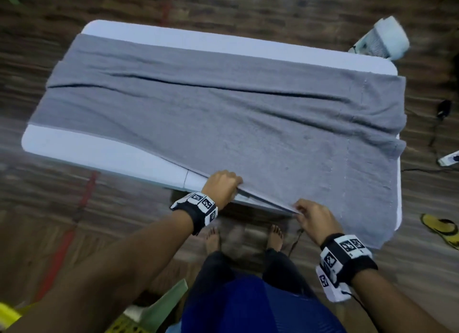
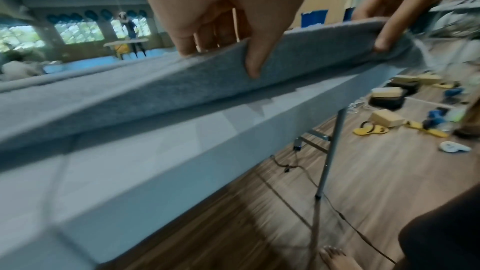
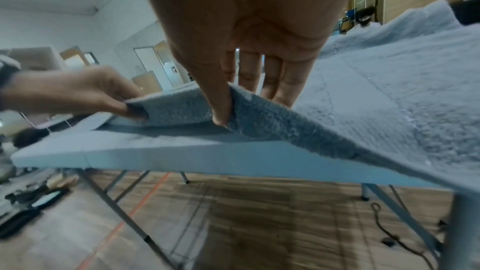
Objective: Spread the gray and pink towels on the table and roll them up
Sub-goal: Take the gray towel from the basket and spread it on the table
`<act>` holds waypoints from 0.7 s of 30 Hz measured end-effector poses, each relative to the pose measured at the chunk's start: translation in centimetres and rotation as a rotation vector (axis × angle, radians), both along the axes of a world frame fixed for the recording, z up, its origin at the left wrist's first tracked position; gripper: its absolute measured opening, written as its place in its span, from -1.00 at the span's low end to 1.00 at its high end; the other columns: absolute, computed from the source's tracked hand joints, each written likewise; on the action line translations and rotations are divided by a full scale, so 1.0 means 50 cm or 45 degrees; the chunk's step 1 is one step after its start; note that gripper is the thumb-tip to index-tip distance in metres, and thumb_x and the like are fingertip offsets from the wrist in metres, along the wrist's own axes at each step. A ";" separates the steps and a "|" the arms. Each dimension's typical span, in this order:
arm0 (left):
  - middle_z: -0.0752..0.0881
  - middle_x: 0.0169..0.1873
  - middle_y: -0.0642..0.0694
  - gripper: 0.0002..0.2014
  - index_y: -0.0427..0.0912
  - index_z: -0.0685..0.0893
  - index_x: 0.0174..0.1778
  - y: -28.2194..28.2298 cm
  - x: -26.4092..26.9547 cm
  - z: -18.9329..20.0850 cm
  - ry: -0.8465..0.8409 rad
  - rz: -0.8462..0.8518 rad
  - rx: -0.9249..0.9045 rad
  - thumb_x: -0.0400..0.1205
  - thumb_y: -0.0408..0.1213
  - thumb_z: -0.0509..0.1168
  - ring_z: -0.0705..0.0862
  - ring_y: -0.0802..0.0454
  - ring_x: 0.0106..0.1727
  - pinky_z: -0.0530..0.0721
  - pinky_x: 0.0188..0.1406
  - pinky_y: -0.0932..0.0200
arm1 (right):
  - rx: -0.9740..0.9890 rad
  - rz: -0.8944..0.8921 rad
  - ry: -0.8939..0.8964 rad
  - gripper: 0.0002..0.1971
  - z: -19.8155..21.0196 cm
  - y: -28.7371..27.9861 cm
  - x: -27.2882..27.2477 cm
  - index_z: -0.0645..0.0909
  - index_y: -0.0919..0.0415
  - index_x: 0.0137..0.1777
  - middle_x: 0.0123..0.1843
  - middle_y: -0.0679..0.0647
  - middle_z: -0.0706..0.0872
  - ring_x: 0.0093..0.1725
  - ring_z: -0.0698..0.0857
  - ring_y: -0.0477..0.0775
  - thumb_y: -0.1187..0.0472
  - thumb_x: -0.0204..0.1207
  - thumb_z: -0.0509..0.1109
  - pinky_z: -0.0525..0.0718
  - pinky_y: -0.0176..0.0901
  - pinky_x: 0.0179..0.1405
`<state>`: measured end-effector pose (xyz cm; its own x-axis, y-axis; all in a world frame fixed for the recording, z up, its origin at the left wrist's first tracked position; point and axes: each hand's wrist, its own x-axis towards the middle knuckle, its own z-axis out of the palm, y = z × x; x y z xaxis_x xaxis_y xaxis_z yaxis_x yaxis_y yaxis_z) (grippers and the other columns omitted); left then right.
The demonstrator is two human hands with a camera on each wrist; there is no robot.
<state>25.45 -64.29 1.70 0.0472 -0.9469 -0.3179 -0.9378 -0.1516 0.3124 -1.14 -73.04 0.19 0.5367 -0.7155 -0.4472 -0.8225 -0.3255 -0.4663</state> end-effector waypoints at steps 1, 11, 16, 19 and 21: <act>0.74 -0.12 -0.28 -0.75 -0.26 0.71 0.03 0.016 0.013 0.003 0.013 -0.014 -0.012 0.47 -0.45 0.28 0.67 -0.29 -0.04 0.60 -0.08 -0.08 | -0.047 0.025 -0.021 -0.79 -0.002 0.010 0.017 0.66 0.10 0.05 0.02 0.11 0.73 0.08 0.68 0.22 0.23 0.42 0.50 0.57 -0.09 0.02; 0.73 -0.33 -0.27 -0.77 -0.28 0.71 -0.17 0.095 0.115 0.020 0.000 -0.147 -0.061 0.28 -0.54 0.38 0.71 -0.29 -0.31 0.63 -0.40 0.00 | -0.040 -0.136 -0.140 -0.84 0.012 0.146 0.211 0.69 0.10 0.03 0.01 0.10 0.78 0.05 0.72 0.19 0.26 0.46 0.44 0.64 -0.02 0.04; 0.73 -0.35 -0.25 -0.80 -0.24 0.74 -0.15 0.162 0.254 0.011 -0.099 0.063 -0.013 0.34 -0.49 0.37 0.70 -0.29 -0.30 0.65 -0.37 -0.02 | -0.040 -0.013 -0.005 -0.87 0.002 0.145 0.198 0.67 -0.01 -0.04 -0.06 -0.01 0.71 0.01 0.69 0.16 0.13 0.44 0.50 0.63 0.04 0.00; 0.76 -0.24 -0.21 -0.75 -0.19 0.74 -0.03 0.198 0.263 0.018 -0.080 0.070 0.024 0.43 -0.48 0.30 0.71 -0.27 -0.21 0.67 -0.30 -0.04 | -0.042 0.212 -0.149 -0.56 -0.016 0.163 0.306 0.57 0.02 0.18 0.12 -0.03 0.59 0.14 0.56 0.06 0.04 0.33 0.59 0.55 0.01 0.22; 0.77 -0.21 -0.20 -0.74 -0.18 0.73 0.01 0.205 0.255 0.028 -0.082 0.032 0.006 0.44 -0.45 0.29 0.72 -0.26 -0.19 0.68 -0.28 -0.05 | 0.048 0.308 -0.163 -0.46 -0.018 0.190 0.398 0.49 0.03 0.27 0.20 0.00 0.56 0.20 0.52 0.05 0.00 0.33 0.58 0.52 -0.06 0.25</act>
<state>38.22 -54.02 3.09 0.0918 -0.9437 -0.3178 -0.9518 -0.1769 0.2505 18.77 -63.51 -0.73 0.7436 -0.5441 -0.3887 -0.6568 -0.4856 -0.5769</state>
